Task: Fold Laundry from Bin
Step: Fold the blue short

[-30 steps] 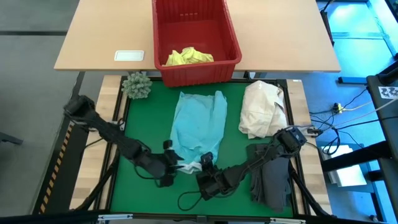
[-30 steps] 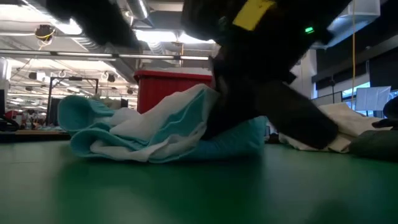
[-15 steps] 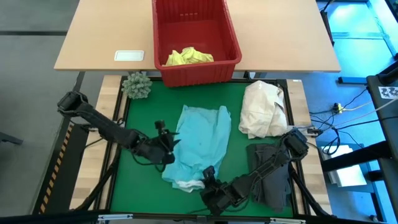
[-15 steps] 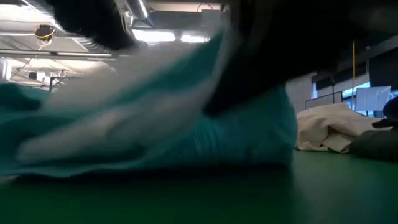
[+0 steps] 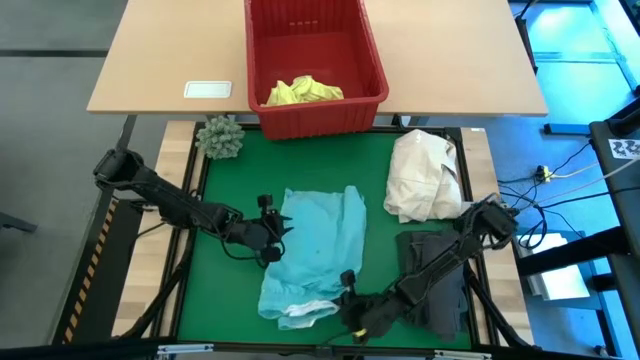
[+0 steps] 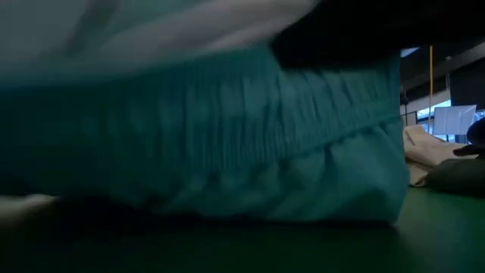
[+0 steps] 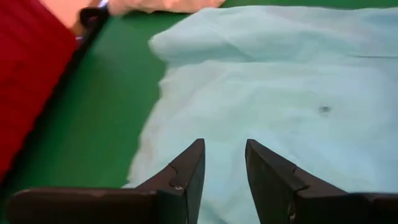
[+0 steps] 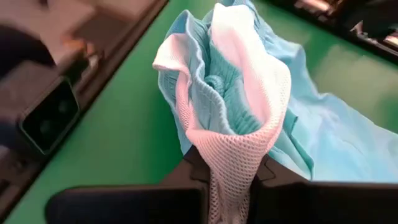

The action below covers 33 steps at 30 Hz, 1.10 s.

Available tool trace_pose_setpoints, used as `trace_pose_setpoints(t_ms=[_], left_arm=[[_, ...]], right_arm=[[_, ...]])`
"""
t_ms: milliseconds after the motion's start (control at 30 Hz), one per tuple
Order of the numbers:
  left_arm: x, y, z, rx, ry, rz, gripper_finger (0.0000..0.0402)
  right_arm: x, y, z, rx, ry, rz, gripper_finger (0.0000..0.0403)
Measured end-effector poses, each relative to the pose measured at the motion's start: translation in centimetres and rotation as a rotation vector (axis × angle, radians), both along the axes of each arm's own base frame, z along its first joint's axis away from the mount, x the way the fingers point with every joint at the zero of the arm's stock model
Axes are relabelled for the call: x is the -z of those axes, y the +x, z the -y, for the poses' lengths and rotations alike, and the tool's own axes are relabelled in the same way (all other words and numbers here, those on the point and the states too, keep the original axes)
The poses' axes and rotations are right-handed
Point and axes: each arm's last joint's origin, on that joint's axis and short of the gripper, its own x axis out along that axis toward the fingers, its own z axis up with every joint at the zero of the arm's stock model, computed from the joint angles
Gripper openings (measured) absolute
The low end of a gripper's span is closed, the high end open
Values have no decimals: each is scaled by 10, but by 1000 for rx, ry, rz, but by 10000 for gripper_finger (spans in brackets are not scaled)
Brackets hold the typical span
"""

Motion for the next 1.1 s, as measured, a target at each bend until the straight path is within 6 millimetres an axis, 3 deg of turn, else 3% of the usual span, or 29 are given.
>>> trace_pose_setpoints(t_ms=[267, 500, 833, 1100], left_arm=[[12, -4, -6, 23, -15, -9, 75], [28, 5, -5, 105, -112, -54, 69], [59, 12, 33, 314, -267, -80, 69], [51, -2, 54, 241, -153, -22, 69]], right_arm=[[-19, -29, 27, 7, 202, 261, 28], [-23, -39, 51, 128, 200, 294, 28], [-18, -29, 69, 185, 245, 271, 28], [-18, -32, 63, 155, 257, 264, 28]])
